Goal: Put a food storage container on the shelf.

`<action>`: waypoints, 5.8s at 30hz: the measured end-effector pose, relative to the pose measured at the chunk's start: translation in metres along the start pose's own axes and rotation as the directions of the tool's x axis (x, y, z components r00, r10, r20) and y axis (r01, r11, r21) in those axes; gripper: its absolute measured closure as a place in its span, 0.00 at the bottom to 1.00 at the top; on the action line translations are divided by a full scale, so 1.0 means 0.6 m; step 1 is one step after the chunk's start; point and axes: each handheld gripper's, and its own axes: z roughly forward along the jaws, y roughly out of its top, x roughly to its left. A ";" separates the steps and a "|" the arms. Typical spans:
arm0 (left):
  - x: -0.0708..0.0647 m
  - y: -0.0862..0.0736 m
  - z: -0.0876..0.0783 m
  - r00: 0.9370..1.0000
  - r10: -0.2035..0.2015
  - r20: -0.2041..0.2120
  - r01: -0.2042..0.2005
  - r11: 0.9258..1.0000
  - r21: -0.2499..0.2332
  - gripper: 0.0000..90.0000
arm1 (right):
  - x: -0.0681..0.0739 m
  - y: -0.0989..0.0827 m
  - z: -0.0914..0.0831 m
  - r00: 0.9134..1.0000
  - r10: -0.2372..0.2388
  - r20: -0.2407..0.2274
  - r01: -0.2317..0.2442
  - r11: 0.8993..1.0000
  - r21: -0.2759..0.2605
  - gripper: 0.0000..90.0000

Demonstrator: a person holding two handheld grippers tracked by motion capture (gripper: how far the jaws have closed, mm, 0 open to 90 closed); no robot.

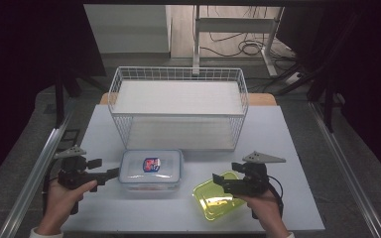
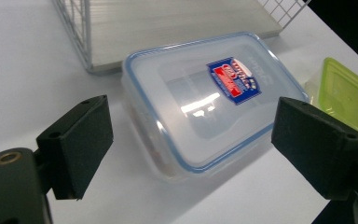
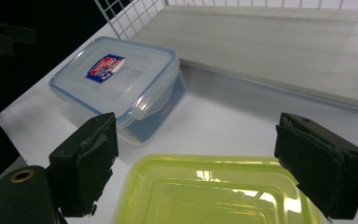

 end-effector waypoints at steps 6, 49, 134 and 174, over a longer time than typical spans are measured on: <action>-0.013 -0.004 0.030 0.999 -0.027 0.035 0.025 0.999 0.040 0.11 | 0.021 0.012 0.014 0.999 -0.007 -0.035 0.007 1.000 0.012 0.15; 0.056 -0.008 0.133 0.956 -0.260 0.139 0.228 0.950 0.212 0.18 | 0.057 0.057 0.196 0.986 0.107 -0.126 -0.080 0.975 0.207 0.16; 0.040 -0.045 0.066 0.976 -0.070 0.208 0.053 0.995 0.087 0.47 | 0.045 0.014 0.200 0.955 0.151 -0.256 -0.100 0.974 0.202 0.55; 0.045 -0.051 0.053 0.962 -0.078 0.260 0.064 0.996 0.061 0.55 | 0.044 0.006 0.190 0.949 0.132 -0.286 -0.083 0.981 0.177 0.57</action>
